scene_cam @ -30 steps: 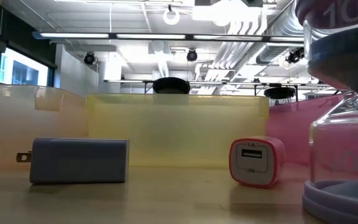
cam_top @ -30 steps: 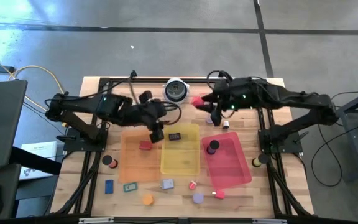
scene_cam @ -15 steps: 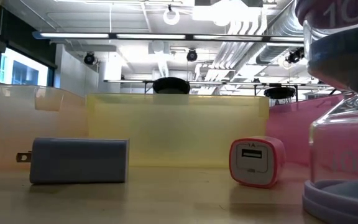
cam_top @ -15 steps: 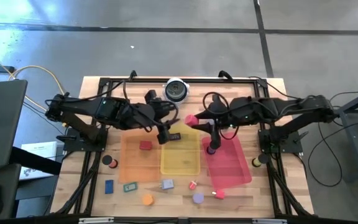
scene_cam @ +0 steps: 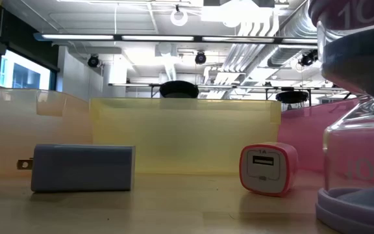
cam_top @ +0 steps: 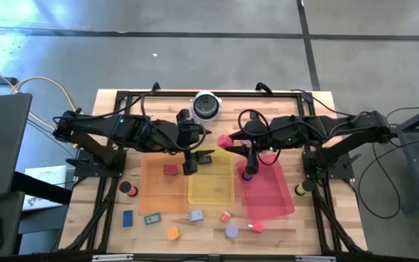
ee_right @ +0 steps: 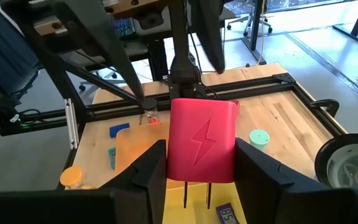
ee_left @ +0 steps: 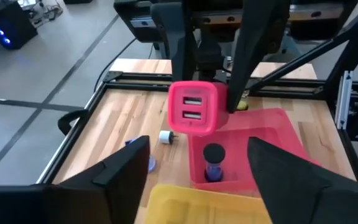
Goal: Pick & Place Office items
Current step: Put the pink charger adaptor into the orange bin
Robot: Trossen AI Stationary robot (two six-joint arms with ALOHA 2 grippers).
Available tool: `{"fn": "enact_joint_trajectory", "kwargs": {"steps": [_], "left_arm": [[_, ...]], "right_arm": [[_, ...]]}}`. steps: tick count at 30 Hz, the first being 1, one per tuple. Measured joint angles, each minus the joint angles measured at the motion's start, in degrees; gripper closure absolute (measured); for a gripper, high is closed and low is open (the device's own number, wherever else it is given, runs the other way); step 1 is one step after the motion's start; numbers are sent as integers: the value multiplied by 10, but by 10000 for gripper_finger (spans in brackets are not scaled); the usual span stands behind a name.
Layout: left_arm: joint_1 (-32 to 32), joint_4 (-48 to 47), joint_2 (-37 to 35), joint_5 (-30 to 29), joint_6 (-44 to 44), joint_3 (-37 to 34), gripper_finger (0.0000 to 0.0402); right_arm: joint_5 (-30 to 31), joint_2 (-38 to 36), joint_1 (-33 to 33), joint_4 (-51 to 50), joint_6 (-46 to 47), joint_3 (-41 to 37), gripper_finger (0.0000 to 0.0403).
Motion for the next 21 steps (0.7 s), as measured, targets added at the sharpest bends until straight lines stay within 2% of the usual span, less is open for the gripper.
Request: {"fn": "enact_joint_trajectory", "kwargs": {"steps": [3,7,14,21], "left_arm": [[0,5,6,-3,-25,0,106],[2,8,20,-1,-60,0,94],[2,27,55,6,3,0,93],[5,30,61,-2,20,0,93]], "right_arm": [[0,0,0,-1,-3,0,264],[-5,0,0,-1,-3,0,264],[-28,9,0,-4,-7,0,264],[-44,16,0,-9,-3,1,264]]}}
